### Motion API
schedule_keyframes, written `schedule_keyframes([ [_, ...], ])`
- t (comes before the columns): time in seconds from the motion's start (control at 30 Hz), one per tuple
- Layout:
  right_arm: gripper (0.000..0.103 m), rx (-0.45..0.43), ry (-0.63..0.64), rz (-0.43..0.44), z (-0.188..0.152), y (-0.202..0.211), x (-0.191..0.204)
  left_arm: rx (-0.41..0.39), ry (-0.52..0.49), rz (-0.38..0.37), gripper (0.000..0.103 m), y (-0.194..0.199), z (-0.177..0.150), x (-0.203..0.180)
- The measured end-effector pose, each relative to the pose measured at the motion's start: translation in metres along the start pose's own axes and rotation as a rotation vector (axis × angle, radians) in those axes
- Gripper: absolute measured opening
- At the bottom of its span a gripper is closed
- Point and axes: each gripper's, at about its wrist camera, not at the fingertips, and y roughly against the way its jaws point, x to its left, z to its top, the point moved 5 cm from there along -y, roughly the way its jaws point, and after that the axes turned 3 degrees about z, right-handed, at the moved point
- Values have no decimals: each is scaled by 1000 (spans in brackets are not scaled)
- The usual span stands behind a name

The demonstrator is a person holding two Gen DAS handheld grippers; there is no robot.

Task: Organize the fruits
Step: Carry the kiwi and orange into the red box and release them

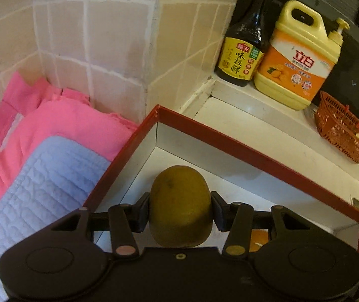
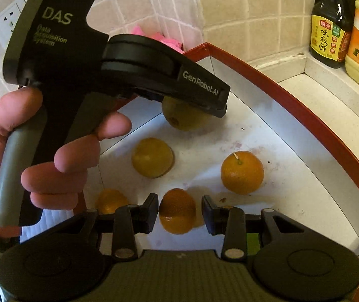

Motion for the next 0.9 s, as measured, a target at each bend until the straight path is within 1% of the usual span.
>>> schedule_keyframes([
  [0.13,41,-2,2,1,-3,4,0,18,-14,14,60,-4,-3,-2],
  [0.2,41,0,-10,11,-3,4,-2,35,7,8,60,-7,-5,0],
  [0.27,42,3,-25,25,-4,7,-4,33,33,-7,61,-5,-5,3],
  [0.3,42,3,-38,36,-3,7,-8,29,44,-17,63,-1,-5,4],
  [0.37,45,-10,-67,63,-3,18,-12,11,54,-30,72,10,-2,4],
  [0.4,53,-25,-80,67,-3,26,-13,-10,49,-35,72,19,-1,3],
  [0.43,65,-51,-93,58,-2,36,-16,-26,42,-35,72,28,1,2],
  [0.47,71,-79,-102,42,-2,46,-18,-43,35,-32,73,38,1,2],
  [0.5,79,-117,-105,18,0,59,-20,-64,25,-27,73,51,2,2],
  [0.53,81,-148,-102,-4,1,71,-21,-82,20,-21,74,62,2,2],
  [0.6,81,-208,-89,-53,6,95,-22,-130,17,-12,75,91,2,5],
  [0.67,85,-278,-83,-94,12,121,-21,-178,20,-1,77,120,0,10],
  [0.73,96,-354,-93,-125,19,147,-19,-224,25,15,78,150,-4,17],
  [0.8,98,-429,-93,-143,26,171,-13,-268,33,45,78,181,-11,27],
  [0.87,99,-505,-83,-186,33,193,-1,-300,43,69,78,210,-18,38],
  [0.9,101,-542,-72,-204,38,204,6,-315,52,88,78,225,-22,46],
])
